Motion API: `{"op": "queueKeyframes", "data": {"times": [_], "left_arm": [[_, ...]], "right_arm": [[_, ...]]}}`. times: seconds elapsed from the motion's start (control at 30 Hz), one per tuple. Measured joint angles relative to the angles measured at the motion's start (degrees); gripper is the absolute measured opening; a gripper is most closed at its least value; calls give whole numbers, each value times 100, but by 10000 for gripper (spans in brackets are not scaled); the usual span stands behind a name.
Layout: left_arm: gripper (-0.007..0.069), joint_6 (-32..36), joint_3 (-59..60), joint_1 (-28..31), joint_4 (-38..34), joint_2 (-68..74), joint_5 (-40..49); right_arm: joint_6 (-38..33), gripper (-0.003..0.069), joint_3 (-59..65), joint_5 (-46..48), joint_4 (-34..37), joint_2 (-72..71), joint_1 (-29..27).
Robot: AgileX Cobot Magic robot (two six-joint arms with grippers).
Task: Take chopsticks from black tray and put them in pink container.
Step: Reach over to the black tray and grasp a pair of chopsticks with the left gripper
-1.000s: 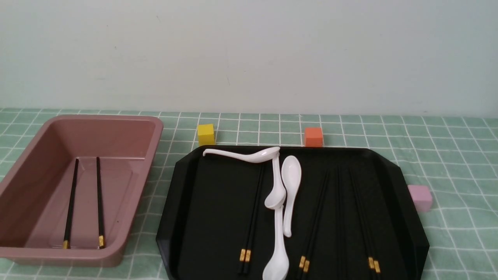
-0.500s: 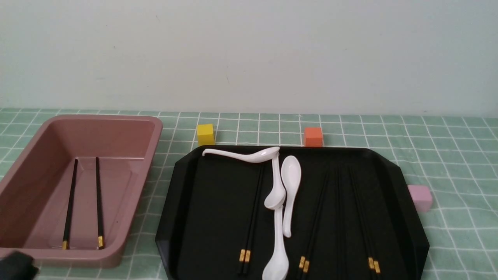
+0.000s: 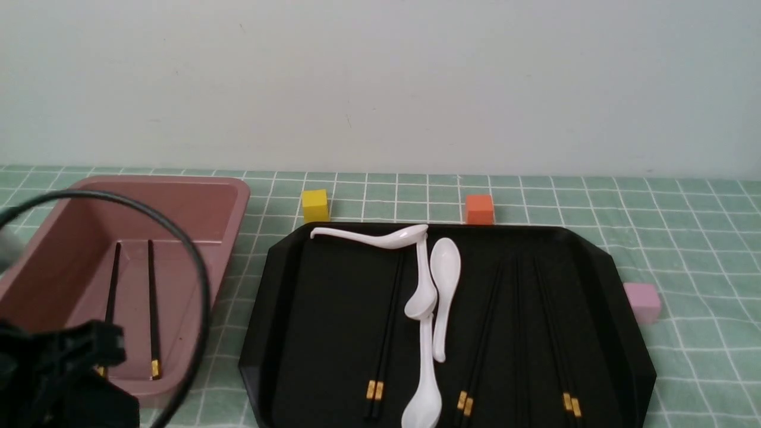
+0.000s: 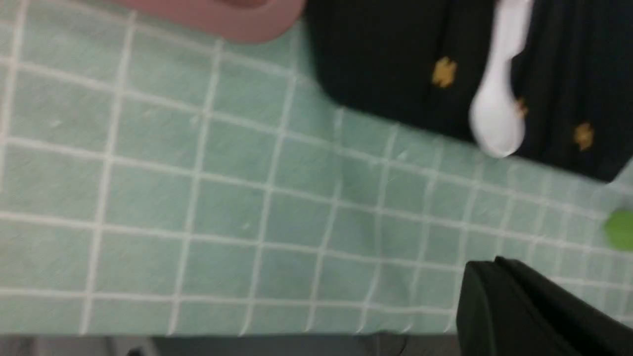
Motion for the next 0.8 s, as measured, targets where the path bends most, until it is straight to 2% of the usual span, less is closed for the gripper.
{"op": "queueKeyframes", "data": {"times": [0.1,0.2,0.33,0.37,0.43,0.53,0.63,0.8], "left_arm": [[-13,143,-251,-9,7,675,183],[-13,142,-379,-293,-65,1171,70],[-13,-654,-521,-1332,38,1645,-573],[-13,-701,-551,-1433,77,1690,-603],[-13,-1250,-783,-1958,367,1966,-941],[1,-1701,-1211,-2517,905,2432,-1136],[49,-1935,-1634,-2906,1341,2926,-1177],[194,-2136,-2424,-3332,2136,4029,-1377]], "right_arm": [[0,240,0,0,0,0,0],[0,240,0,0,0,0,0],[0,240,0,0,0,0,0],[0,240,0,0,0,0,0],[0,240,0,0,0,0,0],[0,240,0,0,0,0,0],[0,240,0,0,0,0,0],[0,240,0,0,0,0,0]]}}
